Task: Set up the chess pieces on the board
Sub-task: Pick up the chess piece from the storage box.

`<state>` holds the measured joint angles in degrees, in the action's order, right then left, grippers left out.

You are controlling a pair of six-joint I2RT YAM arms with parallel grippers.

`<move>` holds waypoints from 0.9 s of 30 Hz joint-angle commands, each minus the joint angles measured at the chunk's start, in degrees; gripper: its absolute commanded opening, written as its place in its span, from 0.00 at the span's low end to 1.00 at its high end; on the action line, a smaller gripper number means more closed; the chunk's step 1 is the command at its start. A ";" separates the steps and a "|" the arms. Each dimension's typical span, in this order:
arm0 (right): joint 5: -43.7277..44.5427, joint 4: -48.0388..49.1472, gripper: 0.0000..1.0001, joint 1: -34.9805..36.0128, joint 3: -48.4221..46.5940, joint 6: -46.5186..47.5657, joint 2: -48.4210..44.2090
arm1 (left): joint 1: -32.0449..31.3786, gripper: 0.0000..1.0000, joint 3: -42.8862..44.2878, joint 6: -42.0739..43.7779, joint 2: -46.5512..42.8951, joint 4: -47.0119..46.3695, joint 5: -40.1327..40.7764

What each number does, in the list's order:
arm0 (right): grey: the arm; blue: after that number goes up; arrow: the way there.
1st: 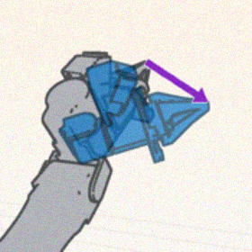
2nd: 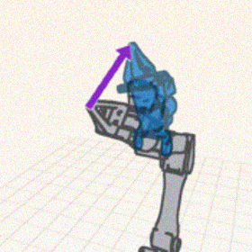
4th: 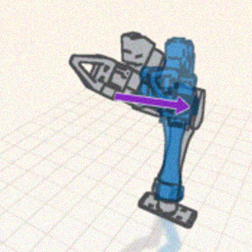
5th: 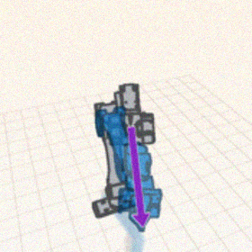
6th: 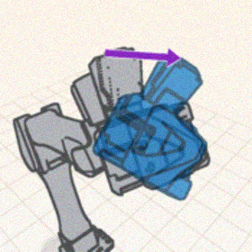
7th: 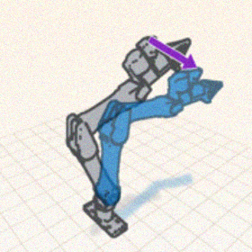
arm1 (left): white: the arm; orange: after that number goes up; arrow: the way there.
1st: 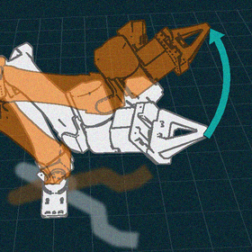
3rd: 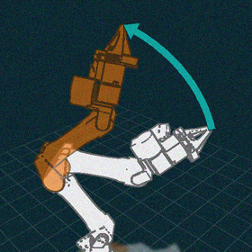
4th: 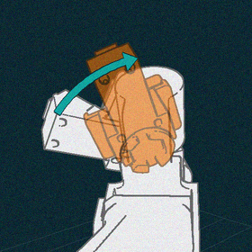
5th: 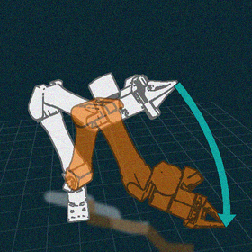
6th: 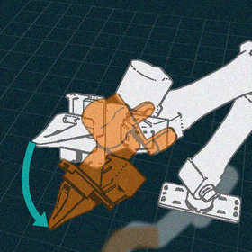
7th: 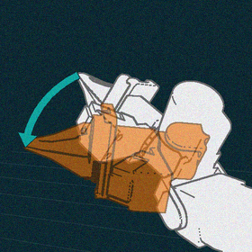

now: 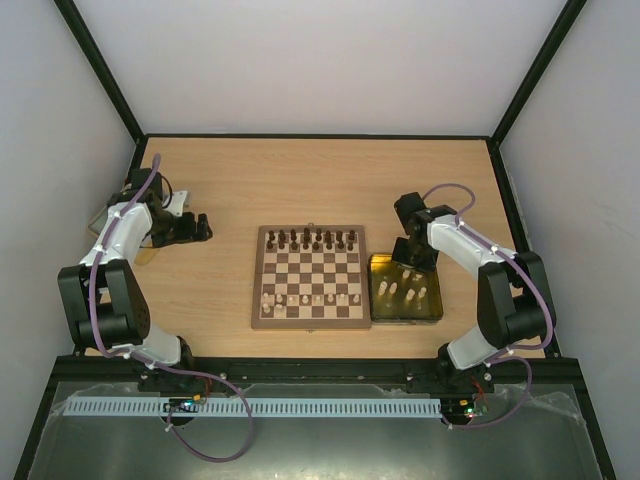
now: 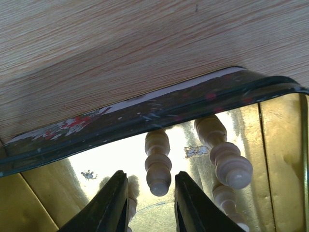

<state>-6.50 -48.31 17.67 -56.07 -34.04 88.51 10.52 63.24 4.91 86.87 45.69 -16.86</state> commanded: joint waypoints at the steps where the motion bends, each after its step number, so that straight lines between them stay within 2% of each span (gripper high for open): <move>1: 0.52 -0.33 0.25 -0.31 -0.58 0.84 -0.34 | -0.33 1.00 -0.85 -0.14 -1.18 0.19 0.41; 22: 0.22 0.94 0.25 -0.32 1.99 0.69 -0.66 | -0.68 0.99 -0.80 -0.15 -0.92 0.20 0.34; 27: 0.09 1.54 0.16 -0.35 2.44 0.56 -0.25 | -0.84 0.99 -0.62 -0.15 -0.66 0.19 0.34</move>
<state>-6.90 -47.35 17.61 -54.39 -33.61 88.51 10.11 62.83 4.91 86.87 45.60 -16.49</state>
